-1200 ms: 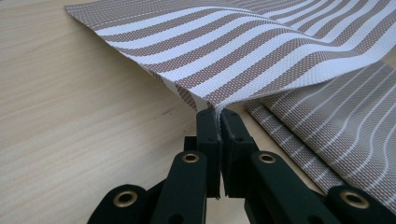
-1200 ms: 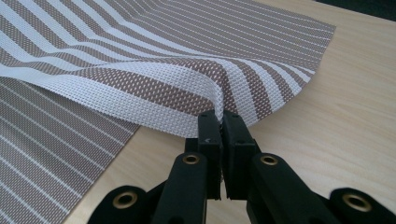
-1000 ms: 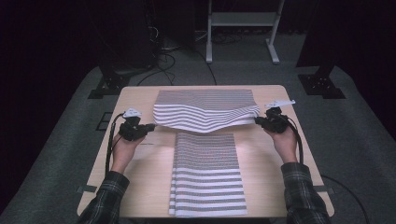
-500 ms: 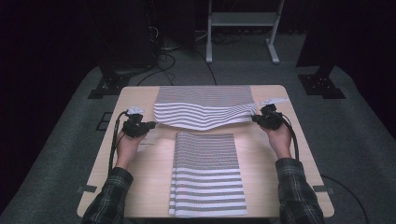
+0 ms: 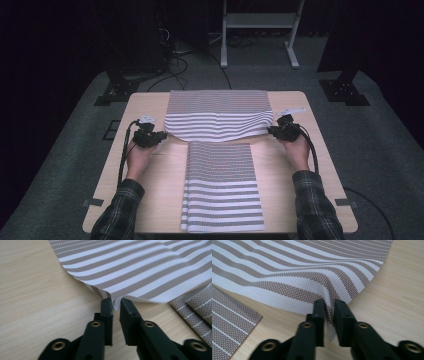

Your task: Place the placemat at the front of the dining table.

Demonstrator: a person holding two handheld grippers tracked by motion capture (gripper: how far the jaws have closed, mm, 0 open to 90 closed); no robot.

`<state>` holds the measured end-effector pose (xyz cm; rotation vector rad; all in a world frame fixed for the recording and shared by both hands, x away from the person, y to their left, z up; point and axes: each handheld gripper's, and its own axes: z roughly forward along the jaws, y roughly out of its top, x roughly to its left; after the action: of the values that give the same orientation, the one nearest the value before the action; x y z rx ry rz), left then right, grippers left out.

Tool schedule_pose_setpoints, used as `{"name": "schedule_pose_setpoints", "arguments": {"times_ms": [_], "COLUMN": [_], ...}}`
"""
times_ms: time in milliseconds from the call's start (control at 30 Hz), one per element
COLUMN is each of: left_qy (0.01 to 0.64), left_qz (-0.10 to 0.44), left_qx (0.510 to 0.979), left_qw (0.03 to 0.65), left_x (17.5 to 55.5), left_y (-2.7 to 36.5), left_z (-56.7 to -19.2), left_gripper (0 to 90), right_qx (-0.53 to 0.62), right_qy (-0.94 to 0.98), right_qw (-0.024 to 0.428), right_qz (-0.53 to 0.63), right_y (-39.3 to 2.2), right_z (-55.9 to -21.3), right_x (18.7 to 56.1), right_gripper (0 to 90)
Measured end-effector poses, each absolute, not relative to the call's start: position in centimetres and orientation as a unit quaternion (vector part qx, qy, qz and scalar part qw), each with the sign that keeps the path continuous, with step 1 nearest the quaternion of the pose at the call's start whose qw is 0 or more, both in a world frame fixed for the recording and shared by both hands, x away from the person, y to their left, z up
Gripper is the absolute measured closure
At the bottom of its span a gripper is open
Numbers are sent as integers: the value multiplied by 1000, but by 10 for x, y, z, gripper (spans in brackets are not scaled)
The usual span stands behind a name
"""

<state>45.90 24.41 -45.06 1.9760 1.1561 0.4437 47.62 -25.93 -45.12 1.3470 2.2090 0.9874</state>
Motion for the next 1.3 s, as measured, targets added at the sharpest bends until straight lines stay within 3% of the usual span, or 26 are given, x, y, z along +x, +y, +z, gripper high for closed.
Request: {"name": "schedule_pose_setpoints", "arguments": {"times_ms": [133, 167, 233, 267, 300, 333, 667, 900, 1033, 1167, 1300], "left_qy": [450, 448, 449, 449, 452, 452, 462, 461, 455, 454, 458], "left_qz": [184, 190, 189, 189, 188, 188, 181, 187, 202, 198, 186], "left_qx": [770, 766, 770, 770, 772, 772, 784, 793, 794, 795, 794], "left_qw": [414, 419, 411, 411, 406, 406, 373, 352, 349, 351, 353], "left_x": [455, 454, 455, 455, 458, 458, 469, 470, 468, 468, 470], "left_y": [246, 246, 245, 245, 242, 242, 232, 231, 229, 229, 230], "left_z": [-442, -437, -435, -435, -437, -437, -461, -471, -473, -473, -470], "left_gripper": [686, 678, 729, 756, 779, 791, 796, 723, 614, 589, 471], "right_qx": [476, 478, 481, 481, 485, 486, 482, 478, 474, 482, 500], "right_qy": [777, 768, 765, 765, 766, 767, 786, 790, 791, 786, 778], "right_qw": [188, 190, 191, 191, 190, 189, 183, 194, 209, 200, 187], "right_qz": [367, 381, 383, 383, 377, 373, 341, 331, 324, 331, 332], "right_y": [-263, -266, -267, -267, -267, -267, -255, -252, -252, -256, -259], "right_z": [-448, -445, -444, -444, -445, -447, -464, -474, -474, -474, -472], "right_x": [474, 472, 471, 471, 471, 472, 477, 475, 473, 473, 475], "right_gripper": [661, 668, 780, 780, 865, 888, 899, 896, 791, 760, 613]}}
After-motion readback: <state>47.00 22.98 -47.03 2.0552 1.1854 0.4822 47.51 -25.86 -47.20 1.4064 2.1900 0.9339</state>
